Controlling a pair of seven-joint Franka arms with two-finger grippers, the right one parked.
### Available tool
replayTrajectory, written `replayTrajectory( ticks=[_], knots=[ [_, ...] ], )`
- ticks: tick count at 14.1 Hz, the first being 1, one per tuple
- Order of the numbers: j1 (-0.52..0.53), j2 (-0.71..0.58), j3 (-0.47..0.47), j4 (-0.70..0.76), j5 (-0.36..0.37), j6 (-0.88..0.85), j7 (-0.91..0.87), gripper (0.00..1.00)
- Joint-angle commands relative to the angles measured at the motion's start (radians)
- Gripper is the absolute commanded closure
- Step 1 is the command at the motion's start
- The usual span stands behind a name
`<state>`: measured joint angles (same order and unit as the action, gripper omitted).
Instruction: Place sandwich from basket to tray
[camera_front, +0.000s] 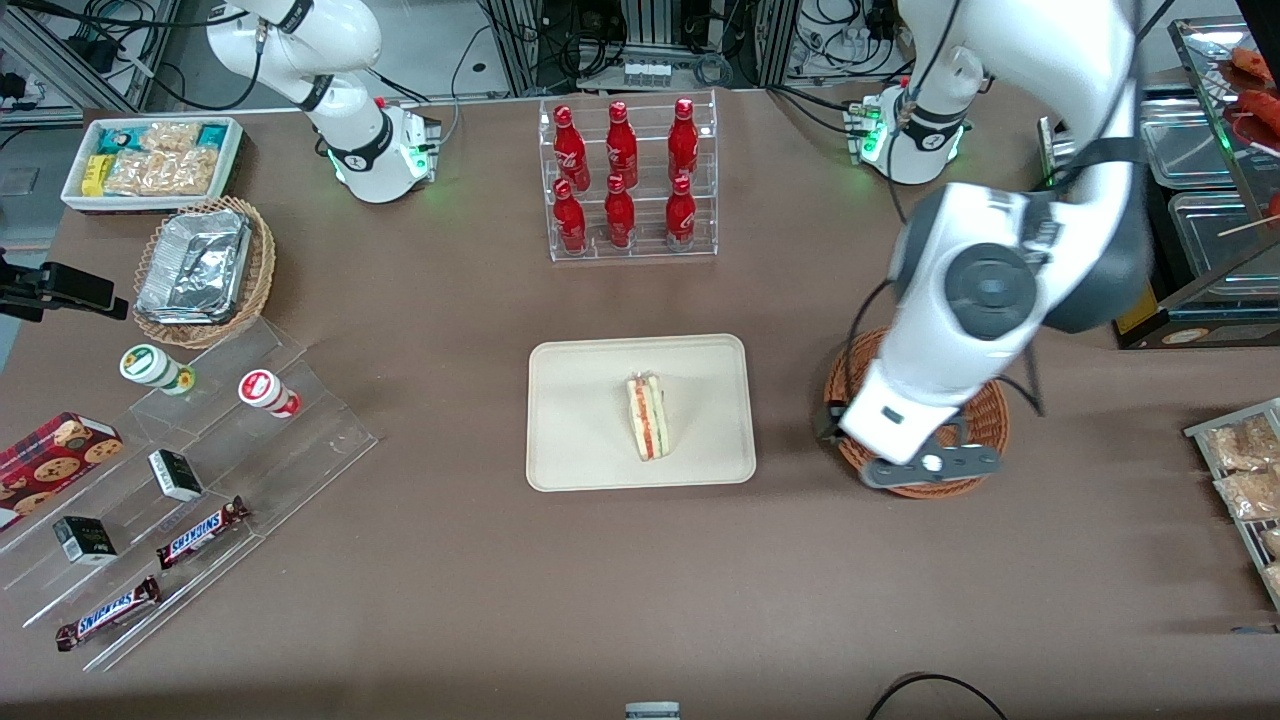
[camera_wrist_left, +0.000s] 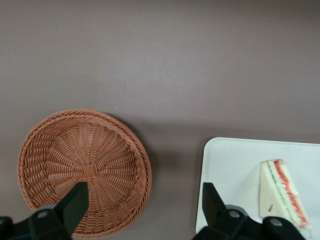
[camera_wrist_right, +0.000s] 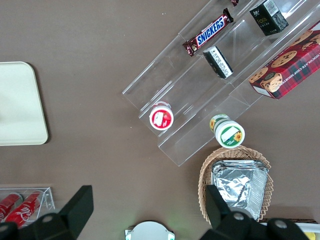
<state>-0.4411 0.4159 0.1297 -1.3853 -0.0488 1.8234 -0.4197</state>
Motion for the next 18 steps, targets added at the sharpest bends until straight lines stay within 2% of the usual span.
replayTrajectory(
  ticks=[1, 4, 8, 10, 13, 15, 18],
  knots=[
    [0.119, -0.112, -0.094, -0.098, 0.004, -0.013, 0.085, 0.0],
    [0.267, -0.216, -0.186, -0.153, 0.004, -0.12, 0.24, 0.0],
    [0.406, -0.324, -0.235, -0.179, 0.004, -0.252, 0.404, 0.0],
    [0.439, -0.371, -0.234, -0.192, 0.01, -0.298, 0.47, 0.0],
    [0.458, -0.405, -0.231, -0.185, 0.041, -0.341, 0.473, 0.0],
    [0.458, -0.43, -0.231, -0.184, 0.092, -0.372, 0.469, 0.0],
    [0.458, -0.437, -0.228, -0.184, 0.09, -0.363, 0.461, 0.0]
  ],
)
